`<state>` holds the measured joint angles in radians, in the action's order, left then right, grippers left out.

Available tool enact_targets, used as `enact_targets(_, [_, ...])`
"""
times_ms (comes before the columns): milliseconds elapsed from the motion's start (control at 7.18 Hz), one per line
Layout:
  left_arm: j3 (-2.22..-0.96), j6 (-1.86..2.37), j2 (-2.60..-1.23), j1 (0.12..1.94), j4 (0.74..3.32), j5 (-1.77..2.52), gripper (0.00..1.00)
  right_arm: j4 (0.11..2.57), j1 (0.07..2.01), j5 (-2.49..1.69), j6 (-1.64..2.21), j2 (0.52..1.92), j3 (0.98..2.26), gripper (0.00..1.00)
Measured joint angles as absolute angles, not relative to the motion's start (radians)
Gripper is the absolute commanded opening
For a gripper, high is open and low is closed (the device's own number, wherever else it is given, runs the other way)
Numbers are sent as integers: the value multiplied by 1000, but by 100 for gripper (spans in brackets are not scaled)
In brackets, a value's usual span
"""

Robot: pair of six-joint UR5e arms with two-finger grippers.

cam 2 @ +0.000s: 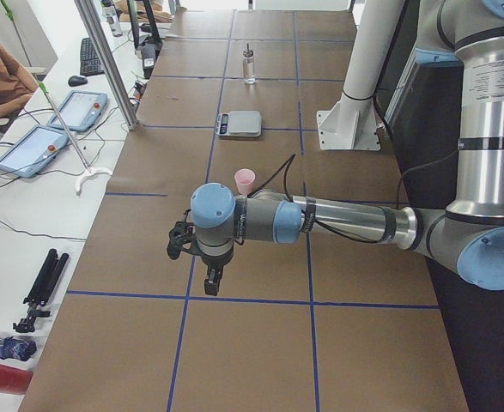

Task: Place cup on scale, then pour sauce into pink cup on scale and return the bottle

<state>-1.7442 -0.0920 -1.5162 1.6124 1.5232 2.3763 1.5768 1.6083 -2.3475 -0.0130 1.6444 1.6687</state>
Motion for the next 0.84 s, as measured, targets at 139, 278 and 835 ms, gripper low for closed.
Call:
enact_targets(139, [-1744,-92,-1517,1613,1523,2376,100,1575,1609,-2359,-14,1645,1673,100])
enact_targets(278, [-1746,-92,-1519,1613,1523,2376,100,1573,1609,-2368,-15,1645,1678,100])
enact_targets(835, [-1810,-90,-1600,1608,1512,2366,100,1575,1609,-2391,-5,1642,1700,100])
